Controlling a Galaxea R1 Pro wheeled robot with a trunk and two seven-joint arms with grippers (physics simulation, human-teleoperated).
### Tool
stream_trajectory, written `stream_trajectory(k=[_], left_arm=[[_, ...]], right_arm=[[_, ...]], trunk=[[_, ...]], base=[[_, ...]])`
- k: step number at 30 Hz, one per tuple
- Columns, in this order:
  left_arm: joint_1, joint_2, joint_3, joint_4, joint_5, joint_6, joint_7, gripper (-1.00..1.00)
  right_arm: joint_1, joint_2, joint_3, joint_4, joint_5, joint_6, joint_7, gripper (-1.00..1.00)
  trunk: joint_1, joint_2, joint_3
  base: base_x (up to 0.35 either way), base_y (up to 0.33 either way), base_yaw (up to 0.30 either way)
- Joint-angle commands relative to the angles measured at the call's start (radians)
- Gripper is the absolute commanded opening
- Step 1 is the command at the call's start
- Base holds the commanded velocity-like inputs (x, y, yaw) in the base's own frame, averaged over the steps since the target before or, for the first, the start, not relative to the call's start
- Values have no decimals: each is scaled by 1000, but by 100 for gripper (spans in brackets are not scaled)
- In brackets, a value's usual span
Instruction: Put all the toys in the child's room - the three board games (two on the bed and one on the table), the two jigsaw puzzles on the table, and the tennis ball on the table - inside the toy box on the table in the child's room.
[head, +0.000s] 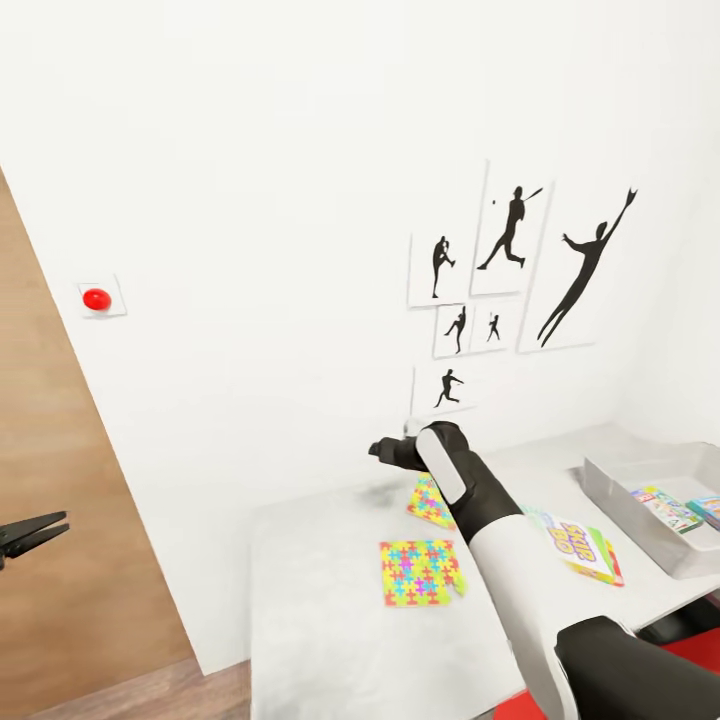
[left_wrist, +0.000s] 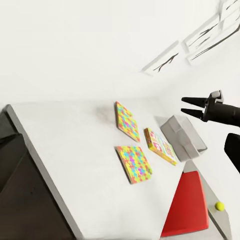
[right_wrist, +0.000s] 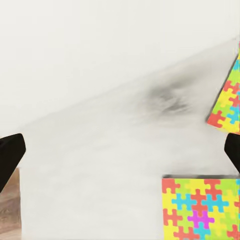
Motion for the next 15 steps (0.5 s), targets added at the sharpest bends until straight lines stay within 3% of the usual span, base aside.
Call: stream_trajectory(k=[1, 8, 15], left_arm=[[-1, 0, 0, 1, 0, 11, -4, 100], [-1, 0, 2, 1, 0, 11, -4, 100], [-1, 0, 4, 1, 1, 11, -4, 100]], right_arm=[[-1, 0, 6, -1, -10, 1, -11, 100], [-2, 0, 25, 2, -10, -1, -13, 100], [-2, 0, 28, 7, -7, -2, -12, 100]], trunk=[[1, -2, -2], [1, -2, -7], [1, -2, -17]], base=[[0, 284, 0], [0, 264, 0], [0, 82, 0]])
